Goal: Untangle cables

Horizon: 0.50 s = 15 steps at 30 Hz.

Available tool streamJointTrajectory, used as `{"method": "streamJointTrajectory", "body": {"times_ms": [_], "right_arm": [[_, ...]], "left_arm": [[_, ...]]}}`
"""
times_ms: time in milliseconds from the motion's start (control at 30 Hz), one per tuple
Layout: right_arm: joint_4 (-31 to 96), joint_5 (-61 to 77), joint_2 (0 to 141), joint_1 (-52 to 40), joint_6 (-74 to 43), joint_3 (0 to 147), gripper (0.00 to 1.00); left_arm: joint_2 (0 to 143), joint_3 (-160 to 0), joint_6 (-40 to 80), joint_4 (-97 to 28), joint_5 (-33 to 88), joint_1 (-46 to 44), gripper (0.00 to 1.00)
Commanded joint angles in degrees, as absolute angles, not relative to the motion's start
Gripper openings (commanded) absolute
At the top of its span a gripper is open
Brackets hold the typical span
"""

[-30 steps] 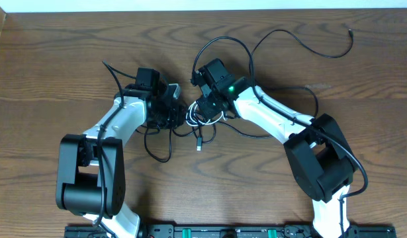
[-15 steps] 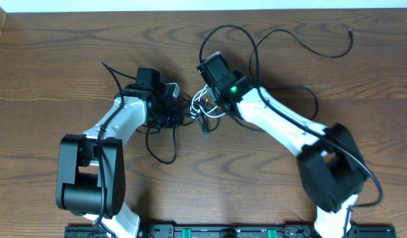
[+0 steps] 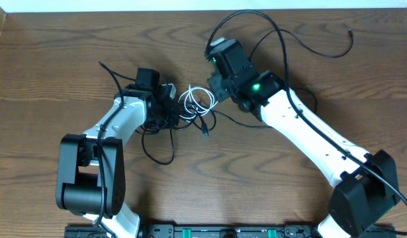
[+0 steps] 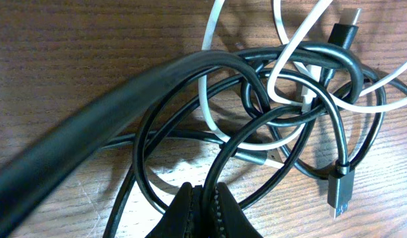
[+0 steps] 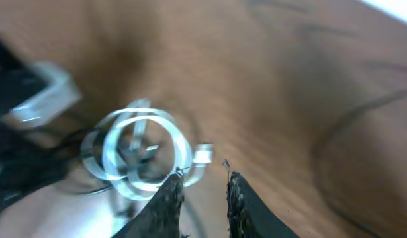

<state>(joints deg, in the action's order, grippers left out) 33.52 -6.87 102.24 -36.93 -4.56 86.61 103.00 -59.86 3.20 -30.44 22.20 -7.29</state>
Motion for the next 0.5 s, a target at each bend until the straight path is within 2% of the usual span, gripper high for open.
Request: {"method": "streamJointTrajectory", "body": {"times_ms": [0, 133, 300, 400, 467], "right_arm": [[34.1, 10.9, 103.2, -37.1, -5.7, 87.2, 0.24], [34.1, 19.2, 105.0, -37.2, -5.7, 87.2, 0.25], [33.1, 24.4, 108.0, -37.2, -5.8, 87.2, 0.27], [30.7, 24.5, 109.7, -37.3, -9.0, 87.2, 0.25], [26.7, 24.1, 111.6, -37.1, -16.1, 87.2, 0.25]], "left_arm": [[103.6, -59.5, 3.3, -30.8, 25.1, -6.7, 0.08], [100.6, -59.5, -3.8, -31.3, 37.4, -3.7, 0.07], [93.9, -59.5, -4.5, -30.1, 47.6, 0.4, 0.07], [92.3, -59.5, -4.5, -28.0, 48.7, 0.6, 0.07], [92.5, -59.5, -8.0, -28.7, 49.2, 0.6, 0.07]]}}
